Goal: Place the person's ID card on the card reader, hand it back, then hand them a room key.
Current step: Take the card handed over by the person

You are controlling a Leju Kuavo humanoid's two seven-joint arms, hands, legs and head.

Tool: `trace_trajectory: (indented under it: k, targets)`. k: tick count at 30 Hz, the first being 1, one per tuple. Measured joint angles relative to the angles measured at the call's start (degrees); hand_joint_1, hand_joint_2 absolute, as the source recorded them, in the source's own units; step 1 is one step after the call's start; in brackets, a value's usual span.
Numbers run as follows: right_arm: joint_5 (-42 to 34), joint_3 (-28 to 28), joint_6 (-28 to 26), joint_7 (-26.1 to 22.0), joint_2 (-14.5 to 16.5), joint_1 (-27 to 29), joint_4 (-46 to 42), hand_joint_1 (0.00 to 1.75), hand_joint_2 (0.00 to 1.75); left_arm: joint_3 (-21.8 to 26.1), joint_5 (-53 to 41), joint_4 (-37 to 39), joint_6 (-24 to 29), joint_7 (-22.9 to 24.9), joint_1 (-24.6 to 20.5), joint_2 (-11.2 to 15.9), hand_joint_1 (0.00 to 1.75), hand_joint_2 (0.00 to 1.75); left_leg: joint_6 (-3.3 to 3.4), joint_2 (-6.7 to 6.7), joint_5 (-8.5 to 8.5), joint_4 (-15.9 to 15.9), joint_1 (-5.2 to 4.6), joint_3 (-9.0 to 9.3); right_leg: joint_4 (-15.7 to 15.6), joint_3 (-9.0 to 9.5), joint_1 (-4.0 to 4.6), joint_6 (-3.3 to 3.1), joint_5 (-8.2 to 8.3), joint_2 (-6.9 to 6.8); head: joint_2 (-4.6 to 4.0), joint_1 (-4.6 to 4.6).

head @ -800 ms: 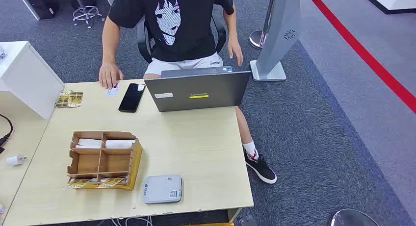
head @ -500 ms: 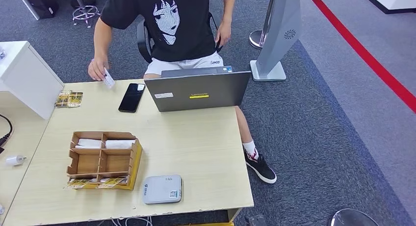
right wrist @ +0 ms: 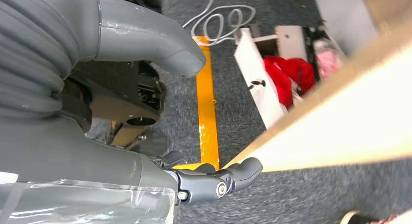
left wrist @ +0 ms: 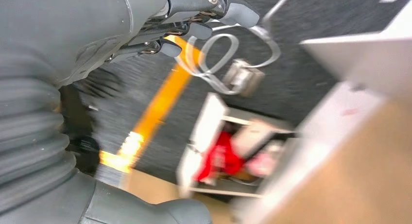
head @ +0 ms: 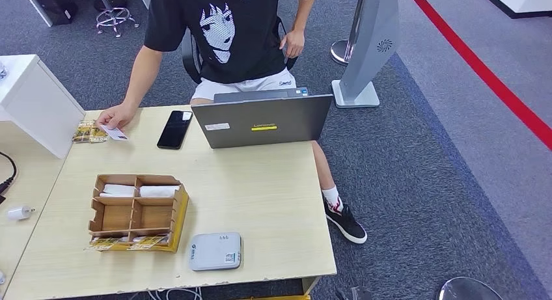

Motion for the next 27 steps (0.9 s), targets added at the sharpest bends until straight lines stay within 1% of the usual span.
trace_trajectory:
  k: [5,7,8,9,11,12,13,17,19,20,22,23,25,27]
  targets:
    - [-0.3,-0.3,0.2,0.1,0.0,0.0,0.0,0.00,1.75,0.3,0.0,0.0,-0.4,-0.2,0.0,-0.1,0.00,1.75,0.00,0.00,0.00,0.0,0.00,0.00,0.0,0.00,0.00,0.00,0.00,0.00,0.00,0.00]
    - [-1.6,-1.3,0.5,0.1,0.0,-0.1,0.0,0.00,1.75,0.8,-0.1,-2.1,-2.9,1.0,0.5,-1.2,0.00,1.75,0.00,0.00,0.00,0.0,-0.01,-0.01,0.0,0.01,-0.02,0.00,0.00,0.00,0.00,0.00]
    - [-2.3,-2.8,0.3,0.0,0.0,-0.2,-0.1,0.00,1.75,0.2,3.3,-8.1,-3.9,4.7,2.7,-3.2,0.00,1.75,-0.05,0.04,-0.06,0.0,0.00,0.00,0.0,0.03,-0.01,-0.01,-0.02,0.03,0.00,0.02]
    - [-2.2,-5.0,-0.8,0.0,0.0,-0.3,-0.2,0.00,1.75,-2.6,9.5,-19.9,-3.0,7.8,7.1,-6.1,0.00,1.75,-0.04,-0.05,-0.11,0.0,-0.01,-0.01,0.0,0.01,-0.03,0.05,-0.10,-0.04,0.00,0.04]
    - [-0.3,-8.8,-3.7,0.2,0.2,-0.7,-0.5,0.00,1.75,-9.1,19.0,-46.1,-0.1,12.3,16.2,-11.6,0.00,1.75,-0.04,-0.38,-0.20,0.0,-0.03,-0.02,0.0,0.08,-0.06,0.13,-0.30,-0.31,0.00,0.04]
    - [0.8,-9.8,-4.8,0.4,0.3,-0.9,-0.6,0.00,1.75,-11.7,20.0,-54.9,0.9,11.2,19.1,-13.1,0.00,1.75,0.00,-0.57,-0.18,0.1,-0.05,-0.04,0.1,0.09,-0.09,0.18,-0.38,-0.46,0.00,0.02]
    - [1.0,-10.2,-5.0,0.4,0.3,-1.0,-0.6,0.00,1.75,-12.1,18.2,-58.2,0.2,10.9,19.7,-14.0,0.00,1.75,-0.01,-0.62,-0.18,0.0,-0.05,-0.03,0.1,0.14,-0.09,0.15,-0.39,-0.50,0.00,-0.02]
    - [1.3,-10.9,-5.1,0.4,0.3,-1.0,-0.7,0.00,1.75,-12.6,17.4,-63.1,-0.3,10.2,20.5,-15.2,0.00,1.75,-0.02,-0.60,-0.16,0.0,-0.05,0.01,0.1,0.14,-0.10,0.13,-0.37,-0.46,0.00,-0.02]
    - [2.4,-10.9,-6.5,0.4,0.3,-1.1,-0.7,0.00,1.75,-12.7,16.4,-64.9,-0.2,8.4,20.9,-15.4,0.00,1.75,-0.02,-0.61,-0.16,0.1,-0.06,0.01,0.1,0.14,-0.10,0.13,-0.37,-0.47,0.00,-0.05]
    - [3.5,-10.9,-8.2,0.3,0.4,-1.1,-0.7,0.00,1.75,-12.7,15.5,-65.9,0.5,6.8,21.1,-15.5,0.00,1.75,-0.03,-0.61,-0.16,0.1,-0.05,0.01,0.1,0.14,-0.09,0.13,-0.37,-0.47,0.00,-0.07]
    - [6.3,-10.7,-12.7,0.0,0.5,-1.3,-0.7,0.00,1.75,-13.0,13.3,-69.3,3.8,3.1,22.0,-15.7,0.00,1.75,-0.03,-0.60,-0.16,0.1,-0.03,0.01,0.1,0.13,-0.08,0.13,-0.37,-0.44,0.00,-0.07]
    - [7.6,-10.5,-14.8,-0.1,0.7,-1.4,-0.7,0.00,1.75,-13.5,12.1,-72.0,6.9,1.4,22.8,-15.8,0.00,1.75,-0.03,-0.58,-0.16,0.1,-0.02,0.01,0.1,0.12,-0.07,0.13,-0.37,-0.41,0.00,-0.08]
    - [9.1,-10.3,-16.7,0.0,0.8,-1.7,-0.7,0.00,1.75,-15.5,9.8,-79.6,15.0,-0.5,24.9,-15.9,0.00,1.75,-0.03,-0.57,-0.16,0.1,-0.02,0.01,0.1,0.09,-0.06,0.13,-0.38,-0.39,0.00,-0.10]
    - [9.6,-10.3,-16.8,0.5,0.9,-2.1,-0.7,0.00,1.75,-18.5,6.3,-88.5,23.3,-1.0,27.0,-16.0,0.00,1.75,-0.03,-0.59,-0.16,0.1,-0.03,0.01,0.1,0.09,-0.07,0.14,-0.38,-0.43,0.00,-0.14]
